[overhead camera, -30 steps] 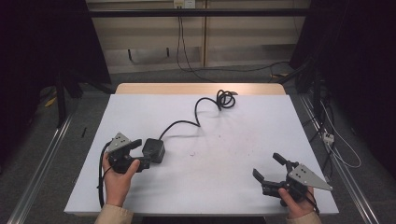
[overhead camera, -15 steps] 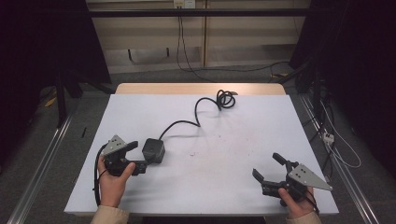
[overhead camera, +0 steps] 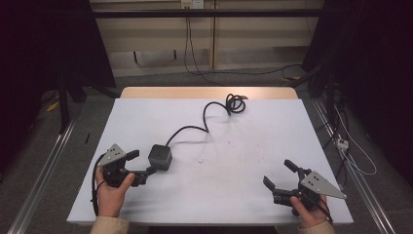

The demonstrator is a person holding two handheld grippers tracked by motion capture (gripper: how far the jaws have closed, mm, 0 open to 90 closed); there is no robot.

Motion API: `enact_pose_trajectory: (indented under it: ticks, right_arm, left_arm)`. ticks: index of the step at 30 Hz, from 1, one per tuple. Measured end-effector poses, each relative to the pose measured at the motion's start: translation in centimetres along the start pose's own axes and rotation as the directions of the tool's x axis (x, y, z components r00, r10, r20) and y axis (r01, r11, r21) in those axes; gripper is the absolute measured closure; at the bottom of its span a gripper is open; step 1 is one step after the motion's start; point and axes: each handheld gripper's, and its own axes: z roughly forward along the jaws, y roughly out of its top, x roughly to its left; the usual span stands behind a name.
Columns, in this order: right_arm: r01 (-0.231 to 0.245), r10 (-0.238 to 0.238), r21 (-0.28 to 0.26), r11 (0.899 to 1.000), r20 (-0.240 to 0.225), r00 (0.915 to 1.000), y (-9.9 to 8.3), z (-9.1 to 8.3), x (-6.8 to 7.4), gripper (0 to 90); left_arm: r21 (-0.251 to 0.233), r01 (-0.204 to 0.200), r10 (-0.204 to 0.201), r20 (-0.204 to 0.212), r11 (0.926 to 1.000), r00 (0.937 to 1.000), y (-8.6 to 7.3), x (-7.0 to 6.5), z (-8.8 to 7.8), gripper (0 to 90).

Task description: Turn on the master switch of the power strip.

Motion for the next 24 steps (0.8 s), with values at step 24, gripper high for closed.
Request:
enact_pose_trajectory:
  ticks: [24]
  right_arm:
    - [-0.004,0.004,-0.002,1.0,0.004,1.0,0.01,-0.12,-0.09,5.8]
  left_arm:
    - [0.014,-0.002,0.002,0.018,0.9999,0.9998,-0.79,0.81,-0.6,6.8]
